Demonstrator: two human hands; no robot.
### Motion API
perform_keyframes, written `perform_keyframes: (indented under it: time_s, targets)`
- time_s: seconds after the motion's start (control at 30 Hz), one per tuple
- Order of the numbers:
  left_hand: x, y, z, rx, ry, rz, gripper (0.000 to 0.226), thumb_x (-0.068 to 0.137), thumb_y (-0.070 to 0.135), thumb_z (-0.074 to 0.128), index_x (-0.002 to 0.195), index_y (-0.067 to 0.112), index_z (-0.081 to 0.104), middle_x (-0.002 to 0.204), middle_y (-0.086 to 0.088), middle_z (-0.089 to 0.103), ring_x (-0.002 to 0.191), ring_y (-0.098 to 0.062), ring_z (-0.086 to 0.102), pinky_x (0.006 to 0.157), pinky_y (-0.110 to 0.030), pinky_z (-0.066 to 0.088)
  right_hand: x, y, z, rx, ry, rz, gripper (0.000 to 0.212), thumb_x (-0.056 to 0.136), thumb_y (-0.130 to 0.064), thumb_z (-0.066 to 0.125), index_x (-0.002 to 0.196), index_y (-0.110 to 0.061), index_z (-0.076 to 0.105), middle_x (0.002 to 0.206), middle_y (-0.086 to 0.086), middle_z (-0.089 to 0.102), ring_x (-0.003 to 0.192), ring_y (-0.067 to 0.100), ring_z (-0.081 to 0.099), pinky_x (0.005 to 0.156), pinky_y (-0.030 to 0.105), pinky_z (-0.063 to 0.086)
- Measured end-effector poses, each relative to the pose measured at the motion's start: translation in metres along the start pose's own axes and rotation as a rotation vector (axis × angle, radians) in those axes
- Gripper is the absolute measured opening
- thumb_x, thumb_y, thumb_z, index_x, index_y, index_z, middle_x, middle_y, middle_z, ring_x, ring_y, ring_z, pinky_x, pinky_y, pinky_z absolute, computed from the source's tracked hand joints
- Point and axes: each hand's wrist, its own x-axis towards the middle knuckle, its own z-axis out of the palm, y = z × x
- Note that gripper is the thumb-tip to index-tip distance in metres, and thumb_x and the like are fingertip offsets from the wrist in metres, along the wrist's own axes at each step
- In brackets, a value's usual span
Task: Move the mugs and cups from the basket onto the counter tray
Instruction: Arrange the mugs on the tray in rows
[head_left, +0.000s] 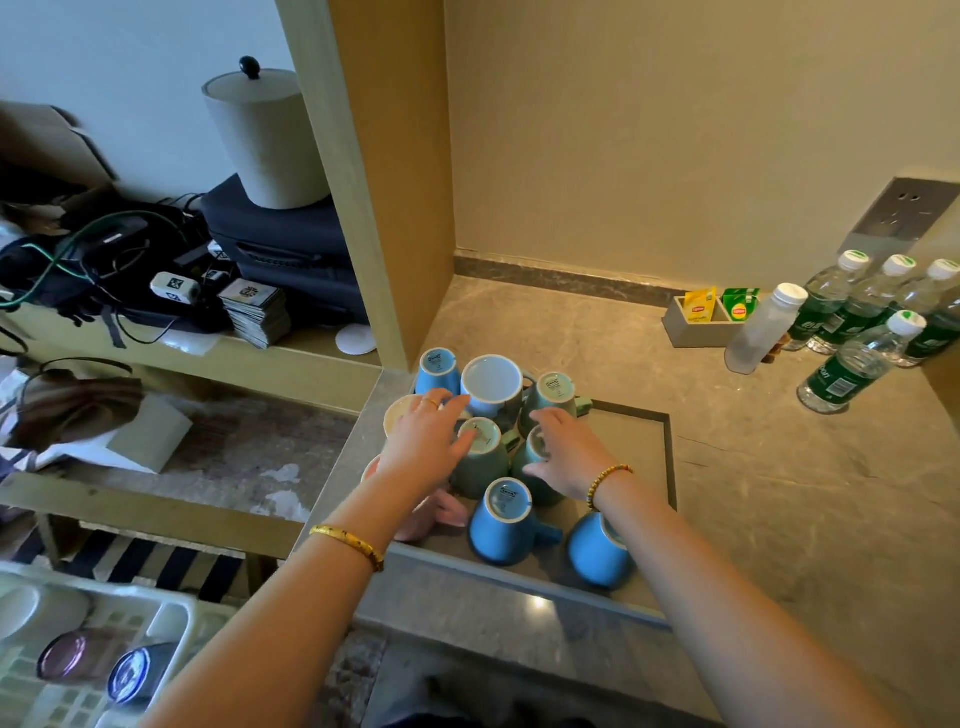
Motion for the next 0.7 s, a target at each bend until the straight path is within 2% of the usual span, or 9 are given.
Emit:
perform_keyframes:
  time_s: [0.07, 0.13, 0.3, 0.4, 0.57, 0.7]
  targets:
    - [-0.007, -0.013, -0.01, -0.061, 0.045, -0.039, 0.052, 0.092, 0.04, 0.05, 0.138, 0.018, 0.04, 0.14, -0.007, 0.041, 0.127, -0.027, 0.035, 0.104, -0.039, 0.032, -0.001, -0.01, -0.002, -0.059, 0.087, -0.024, 0.071, 0.086, -0.043, 0.058, 0.143, -0.016, 0.027, 0.15, 0.007, 0.028, 0.138, 0.026, 0.026, 0.114, 0.042, 0.025]
    - [-0.012, -0.027, -0.017, -0.093, -0.008, -0.091, 0.06, 0.088, 0.045, 0.055, 0.14, 0.02, 0.037, 0.142, -0.008, 0.037, 0.128, -0.029, 0.033, 0.103, -0.04, 0.033, -0.003, -0.021, -0.003, -0.036, 0.18, -0.058, 0.062, 0.089, -0.041, 0.053, 0.141, -0.015, 0.031, 0.149, 0.008, 0.03, 0.138, 0.026, 0.025, 0.114, 0.04, 0.021]
    - [-0.023, -0.054, -0.022, -0.064, -0.373, -0.145, 0.093, 0.07, 0.055, 0.071, 0.144, 0.028, 0.022, 0.15, -0.008, 0.02, 0.136, -0.03, 0.023, 0.109, -0.046, 0.028, -0.009, -0.055, 0.004, 0.063, 0.278, -0.163, 0.04, 0.09, -0.025, 0.055, 0.127, -0.011, 0.048, 0.128, 0.009, 0.048, 0.123, 0.025, 0.039, 0.106, 0.036, 0.032]
    - [-0.03, -0.065, -0.018, 0.022, -0.49, -0.08, 0.099, 0.066, 0.052, 0.075, 0.144, 0.03, 0.018, 0.151, -0.007, 0.014, 0.136, -0.031, 0.022, 0.109, -0.047, 0.03, -0.014, -0.07, 0.012, 0.101, 0.27, -0.166, 0.037, 0.089, -0.021, 0.056, 0.125, -0.011, 0.052, 0.124, 0.009, 0.05, 0.12, 0.025, 0.04, 0.104, 0.033, 0.033]
    - [-0.032, -0.072, -0.016, 0.117, -0.536, 0.063, 0.1, 0.066, 0.045, 0.076, 0.144, 0.033, 0.015, 0.152, -0.003, 0.005, 0.137, -0.031, 0.016, 0.108, -0.047, 0.032, -0.024, -0.082, 0.026, 0.086, 0.215, -0.141, 0.04, 0.088, -0.026, 0.058, 0.125, -0.013, 0.051, 0.127, 0.007, 0.048, 0.122, 0.024, 0.038, 0.103, 0.03, 0.03]
    - [-0.033, -0.074, -0.014, 0.192, -0.521, 0.148, 0.097, 0.071, 0.041, 0.073, 0.146, 0.03, 0.013, 0.151, -0.002, 0.013, 0.134, -0.03, 0.019, 0.107, -0.045, 0.032, -0.029, -0.096, 0.042, -0.141, 0.051, -0.128, 0.048, 0.087, -0.036, 0.057, 0.129, -0.017, 0.047, 0.131, 0.006, 0.047, 0.125, 0.026, 0.036, 0.102, 0.04, 0.032]
